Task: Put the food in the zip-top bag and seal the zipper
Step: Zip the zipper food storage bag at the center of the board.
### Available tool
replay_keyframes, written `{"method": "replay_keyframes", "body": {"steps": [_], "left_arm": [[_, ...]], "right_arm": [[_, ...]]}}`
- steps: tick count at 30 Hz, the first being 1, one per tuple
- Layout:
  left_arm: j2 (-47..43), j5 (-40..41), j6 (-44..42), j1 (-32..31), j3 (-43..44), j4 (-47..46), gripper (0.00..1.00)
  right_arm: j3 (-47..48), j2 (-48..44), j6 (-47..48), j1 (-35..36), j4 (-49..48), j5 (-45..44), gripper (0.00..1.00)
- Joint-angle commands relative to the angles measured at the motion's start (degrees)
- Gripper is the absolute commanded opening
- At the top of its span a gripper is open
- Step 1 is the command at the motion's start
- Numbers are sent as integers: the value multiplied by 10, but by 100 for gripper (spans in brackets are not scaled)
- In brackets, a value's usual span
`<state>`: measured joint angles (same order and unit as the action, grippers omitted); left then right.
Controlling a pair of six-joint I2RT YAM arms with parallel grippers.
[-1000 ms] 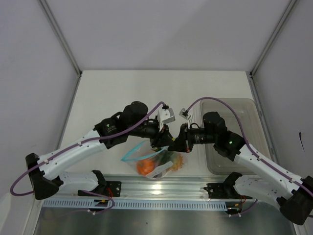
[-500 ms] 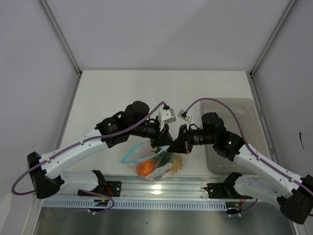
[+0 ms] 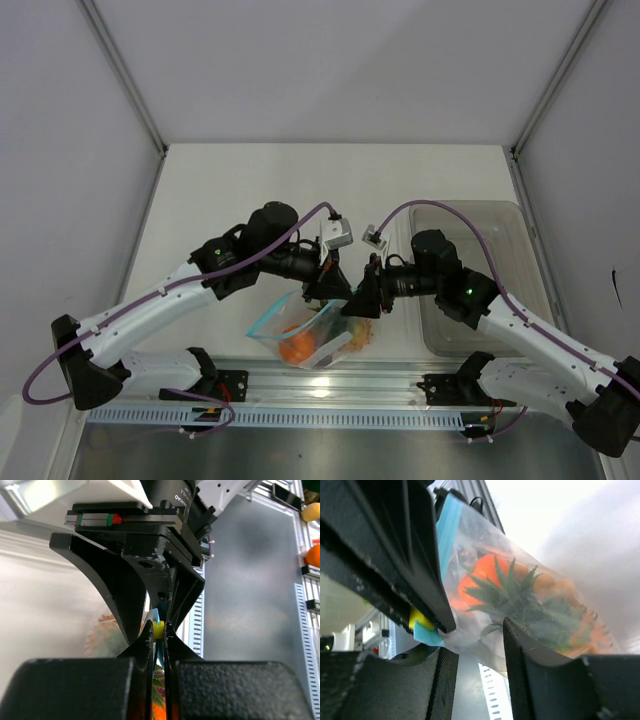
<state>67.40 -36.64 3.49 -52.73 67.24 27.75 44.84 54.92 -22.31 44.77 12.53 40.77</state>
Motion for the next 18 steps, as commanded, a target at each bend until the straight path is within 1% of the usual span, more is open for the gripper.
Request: {"method": "replay_keyframes", "body": {"steps": [1,5,8,9,11,15,18], "left_arm": [[-20,-62,4,14,3,-22,1],[-16,-70,3,19,4,-13,0],[-13,-79,6,25,4,-14,1],[-11,-79,8,25,3,-15,1],[-9,-78,13,25,3,-19,1],[-2,-79,21,28,7,-23,1],[-2,-83,25,28,6,-27,1]], "right_arm": [[14,0,51,3,-4,48,43],[14,-10,59,3,-31,90,42],[14,-23,63,3,-44,104,39],[15,-24,62,3,-48,111,35],[17,-23,58,3,-63,122,31],[14,-11,49,5,-86,141,16],[12,-2,42,10,-102,142,15]]}}
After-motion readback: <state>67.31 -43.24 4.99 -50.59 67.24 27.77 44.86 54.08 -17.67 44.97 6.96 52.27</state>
